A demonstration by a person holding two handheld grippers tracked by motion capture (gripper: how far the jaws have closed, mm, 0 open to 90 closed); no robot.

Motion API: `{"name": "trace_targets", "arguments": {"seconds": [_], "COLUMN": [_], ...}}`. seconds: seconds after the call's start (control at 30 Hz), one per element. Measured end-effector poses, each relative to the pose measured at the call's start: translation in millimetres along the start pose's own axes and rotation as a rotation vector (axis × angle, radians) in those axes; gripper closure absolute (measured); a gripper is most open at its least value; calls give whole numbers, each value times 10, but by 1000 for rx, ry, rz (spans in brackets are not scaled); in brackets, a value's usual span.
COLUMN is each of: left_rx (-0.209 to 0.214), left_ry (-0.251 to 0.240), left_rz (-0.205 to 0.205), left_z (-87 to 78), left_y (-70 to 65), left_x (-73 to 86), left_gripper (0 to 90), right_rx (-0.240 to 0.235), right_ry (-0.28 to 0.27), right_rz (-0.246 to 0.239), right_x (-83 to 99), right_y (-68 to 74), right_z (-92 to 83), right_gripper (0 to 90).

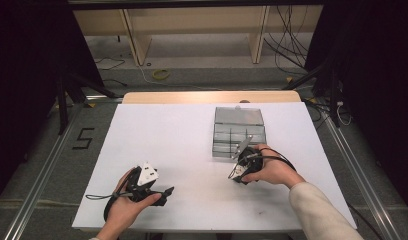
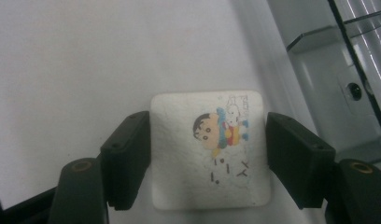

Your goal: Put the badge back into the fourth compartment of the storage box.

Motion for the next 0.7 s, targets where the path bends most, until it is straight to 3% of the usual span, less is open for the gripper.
{"name": "trace_targets", "arguments": {"seconds": [0.2,0.27,0.4,0.47,0.7], "left_rx": [4,3,4,4,9], "left_ry": [4,4,1,4,4], "left_rz": [5,6,3,4,-9], "left_z": [-7,-11,-12,-16,-9], "left_y": [-3,-2,-1,10,23], "left_x": [0,1,8,17,31], "left_gripper": [171,171,170,170,171], "right_rx": [35,46,51,70,88], "right_ry": [32,20,-10,-39,-63], "right_rz": [-35,-55,-43,-74,-73], "right_x": [-20,-53,-120,-191,-265], "right_y": [18,32,82,90,114], "right_z": [-17,-39,-100,-171,-238], "right_gripper": [335,335,336,335,335]}}
Point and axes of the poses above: each handheld gripper's, and its own axes: z roughly forward along the jaws, x roughly out of its underside, y roughly to its left, the point moved 6 cm from there along z, roughly forward along the jaws, and after that the axes turned 6 degrees about -x, right-handed, at the moved point
